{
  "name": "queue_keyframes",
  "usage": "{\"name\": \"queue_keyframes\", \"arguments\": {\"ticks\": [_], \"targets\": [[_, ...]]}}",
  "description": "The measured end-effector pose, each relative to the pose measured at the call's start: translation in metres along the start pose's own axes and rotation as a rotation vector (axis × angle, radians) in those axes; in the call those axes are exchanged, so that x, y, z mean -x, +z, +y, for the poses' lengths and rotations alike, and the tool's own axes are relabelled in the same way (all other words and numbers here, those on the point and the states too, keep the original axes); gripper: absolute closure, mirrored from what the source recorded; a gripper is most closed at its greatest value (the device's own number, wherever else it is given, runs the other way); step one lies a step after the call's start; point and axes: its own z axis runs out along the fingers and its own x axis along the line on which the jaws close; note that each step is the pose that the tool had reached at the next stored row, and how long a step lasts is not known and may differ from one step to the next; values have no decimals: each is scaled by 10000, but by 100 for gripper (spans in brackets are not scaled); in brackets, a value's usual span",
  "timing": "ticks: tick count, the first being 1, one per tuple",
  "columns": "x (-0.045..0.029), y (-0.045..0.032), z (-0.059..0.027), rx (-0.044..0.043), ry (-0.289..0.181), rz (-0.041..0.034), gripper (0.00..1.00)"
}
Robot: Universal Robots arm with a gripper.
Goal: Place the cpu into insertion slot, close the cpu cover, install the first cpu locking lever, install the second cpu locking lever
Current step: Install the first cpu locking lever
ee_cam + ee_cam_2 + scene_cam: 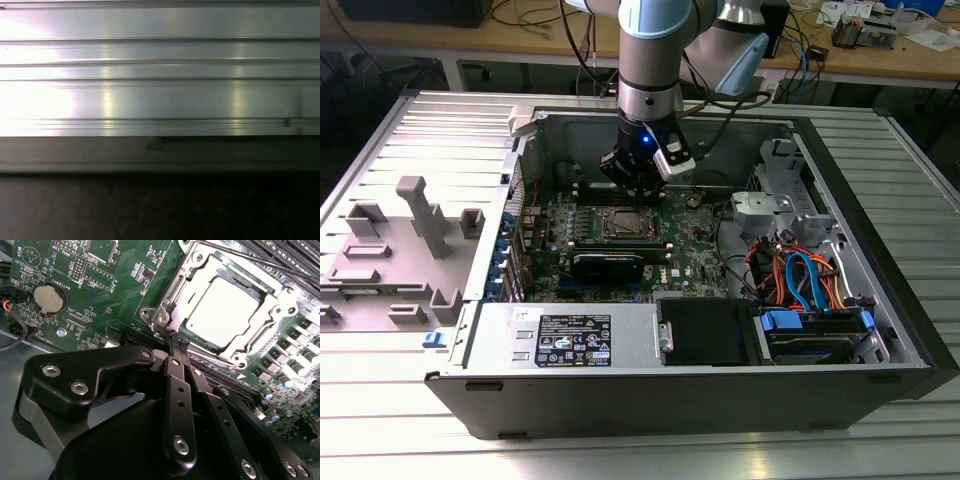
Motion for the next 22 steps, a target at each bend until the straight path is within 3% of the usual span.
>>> {"name": "queue_keyframes", "arguments": {"ticks": [22], "targets": [[4, 38, -10, -28, 0, 0, 89]]}}
